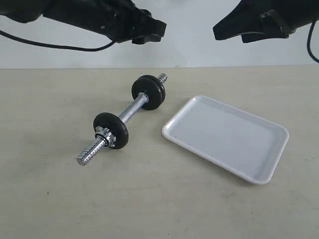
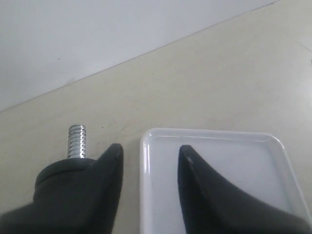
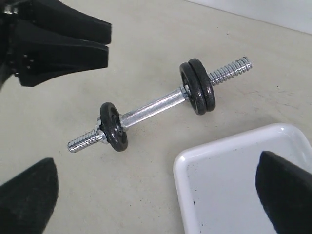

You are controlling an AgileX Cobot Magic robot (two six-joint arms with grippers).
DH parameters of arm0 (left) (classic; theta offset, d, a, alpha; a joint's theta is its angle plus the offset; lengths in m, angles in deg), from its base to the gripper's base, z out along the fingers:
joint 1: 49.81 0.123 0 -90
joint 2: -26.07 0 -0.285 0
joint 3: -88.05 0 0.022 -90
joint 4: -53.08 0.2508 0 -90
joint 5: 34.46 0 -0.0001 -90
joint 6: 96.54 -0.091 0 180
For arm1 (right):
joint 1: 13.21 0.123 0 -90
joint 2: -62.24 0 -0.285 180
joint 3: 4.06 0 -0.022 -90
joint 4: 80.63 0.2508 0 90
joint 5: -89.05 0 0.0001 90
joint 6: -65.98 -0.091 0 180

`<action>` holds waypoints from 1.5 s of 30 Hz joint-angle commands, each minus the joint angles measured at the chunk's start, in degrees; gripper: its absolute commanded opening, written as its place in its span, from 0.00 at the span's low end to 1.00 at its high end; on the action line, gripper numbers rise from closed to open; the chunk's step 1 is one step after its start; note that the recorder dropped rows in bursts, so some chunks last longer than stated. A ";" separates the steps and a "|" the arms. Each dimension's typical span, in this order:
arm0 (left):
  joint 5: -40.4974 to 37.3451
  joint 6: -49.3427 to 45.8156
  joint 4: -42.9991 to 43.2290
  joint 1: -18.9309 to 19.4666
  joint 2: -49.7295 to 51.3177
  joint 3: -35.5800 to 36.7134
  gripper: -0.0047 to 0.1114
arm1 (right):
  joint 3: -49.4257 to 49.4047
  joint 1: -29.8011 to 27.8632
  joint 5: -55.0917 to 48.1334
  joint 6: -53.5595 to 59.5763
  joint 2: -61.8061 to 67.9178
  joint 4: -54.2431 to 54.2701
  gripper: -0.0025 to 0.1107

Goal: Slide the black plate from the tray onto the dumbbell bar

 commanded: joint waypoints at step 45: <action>-20.39 -8.98 -5.57 -0.12 -44.12 -0.16 0.08 | 0.07 -0.32 -7.18 7.38 -27.36 21.95 0.03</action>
